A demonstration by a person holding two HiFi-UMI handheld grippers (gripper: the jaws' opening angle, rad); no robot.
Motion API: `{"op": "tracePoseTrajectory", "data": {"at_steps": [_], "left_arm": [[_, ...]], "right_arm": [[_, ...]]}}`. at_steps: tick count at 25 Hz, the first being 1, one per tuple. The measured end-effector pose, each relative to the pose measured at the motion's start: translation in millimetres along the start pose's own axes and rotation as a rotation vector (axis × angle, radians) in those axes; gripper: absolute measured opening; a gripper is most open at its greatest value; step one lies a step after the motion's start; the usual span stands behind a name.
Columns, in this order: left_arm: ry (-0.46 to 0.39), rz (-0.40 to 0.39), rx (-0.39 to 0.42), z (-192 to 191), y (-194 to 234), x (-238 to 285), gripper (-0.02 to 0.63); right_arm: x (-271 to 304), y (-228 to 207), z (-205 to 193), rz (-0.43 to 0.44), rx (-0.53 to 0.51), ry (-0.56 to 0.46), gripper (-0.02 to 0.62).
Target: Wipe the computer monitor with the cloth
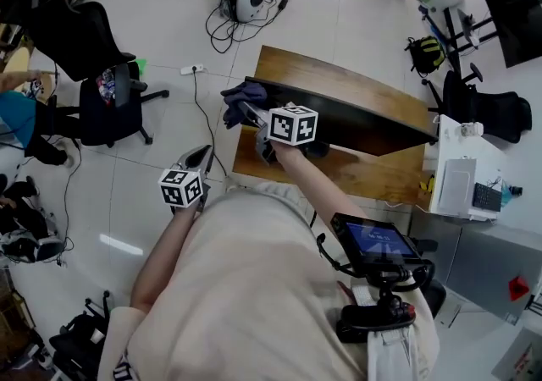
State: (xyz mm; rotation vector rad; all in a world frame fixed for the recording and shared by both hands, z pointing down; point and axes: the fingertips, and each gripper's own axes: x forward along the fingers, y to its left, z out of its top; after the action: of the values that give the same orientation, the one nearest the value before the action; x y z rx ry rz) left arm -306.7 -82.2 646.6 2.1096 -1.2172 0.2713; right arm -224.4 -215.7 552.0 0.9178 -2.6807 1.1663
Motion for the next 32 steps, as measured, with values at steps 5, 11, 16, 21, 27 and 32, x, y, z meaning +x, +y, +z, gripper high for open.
{"op": "tracePoseTrajectory", "data": {"at_steps": [5, 11, 16, 21, 27, 32], "left_arm": [[0.009, -0.018, 0.006, 5, -9, 10, 0.005], [0.02, -0.028, 0.01, 10, -16, 18, 0.005], [0.023, -0.028, 0.021, 12, -28, 26, 0.005], [0.033, -0.037, 0.033, 10, -39, 32, 0.005], [0.044, -0.04, 0.045, 10, -53, 44, 0.005], [0.052, -0.047, 0.056, 13, -57, 49, 0.005]], "right_arm": [[2, 15, 16, 0.02, 0.005, -0.025, 0.118], [4, 30, 30, 0.04, -0.048, -0.035, 0.118], [-7, 25, 31, 0.038, -0.064, -0.033, 0.118], [-19, 18, 29, 0.033, -0.057, -0.042, 0.118], [-39, 1, 28, 0.02, -0.043, -0.046, 0.118], [-48, -7, 28, 0.013, -0.033, -0.049, 0.118]]}}
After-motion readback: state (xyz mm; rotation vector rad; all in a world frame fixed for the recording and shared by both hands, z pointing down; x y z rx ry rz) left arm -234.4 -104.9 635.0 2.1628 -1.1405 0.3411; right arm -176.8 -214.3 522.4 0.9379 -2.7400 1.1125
